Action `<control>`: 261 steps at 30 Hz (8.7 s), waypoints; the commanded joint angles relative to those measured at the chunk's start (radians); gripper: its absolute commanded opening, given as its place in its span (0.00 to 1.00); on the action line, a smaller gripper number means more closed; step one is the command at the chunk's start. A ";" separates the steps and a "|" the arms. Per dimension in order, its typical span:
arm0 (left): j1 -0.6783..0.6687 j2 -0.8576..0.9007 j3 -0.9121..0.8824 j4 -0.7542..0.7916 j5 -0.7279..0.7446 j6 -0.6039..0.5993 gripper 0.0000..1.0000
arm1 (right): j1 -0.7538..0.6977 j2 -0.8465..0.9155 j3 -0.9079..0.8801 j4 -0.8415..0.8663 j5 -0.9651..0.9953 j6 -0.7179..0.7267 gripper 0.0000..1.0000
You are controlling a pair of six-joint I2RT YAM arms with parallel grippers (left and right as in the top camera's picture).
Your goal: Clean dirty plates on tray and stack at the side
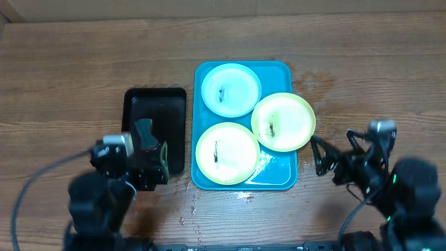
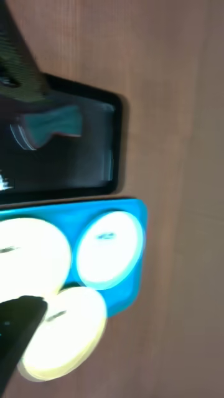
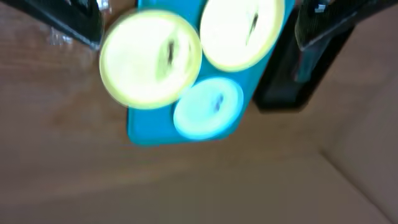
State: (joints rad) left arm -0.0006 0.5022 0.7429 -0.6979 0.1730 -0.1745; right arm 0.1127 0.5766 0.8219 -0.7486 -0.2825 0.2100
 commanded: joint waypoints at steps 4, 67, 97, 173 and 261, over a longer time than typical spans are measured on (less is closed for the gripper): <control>-0.010 0.332 0.406 -0.299 0.039 0.013 1.00 | -0.002 0.343 0.348 -0.156 -0.055 0.004 1.00; -0.011 1.458 0.448 -0.153 -0.240 -0.277 0.04 | 0.326 0.705 0.179 -0.247 0.066 0.184 0.63; -0.274 1.003 0.609 -0.375 0.060 -0.166 0.04 | 0.448 1.086 0.076 0.261 0.282 0.243 0.10; -0.449 1.527 0.489 -0.222 0.153 -0.293 0.04 | 0.447 1.238 0.114 0.216 0.353 0.266 0.04; 0.131 1.048 0.827 -0.535 0.083 -0.149 0.80 | 0.509 1.132 0.588 -0.145 0.437 0.015 0.04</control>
State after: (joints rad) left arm 0.0975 1.6207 1.4834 -1.2068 0.1291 -0.3649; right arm 0.5838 1.7660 1.2938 -0.8925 0.0944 0.3237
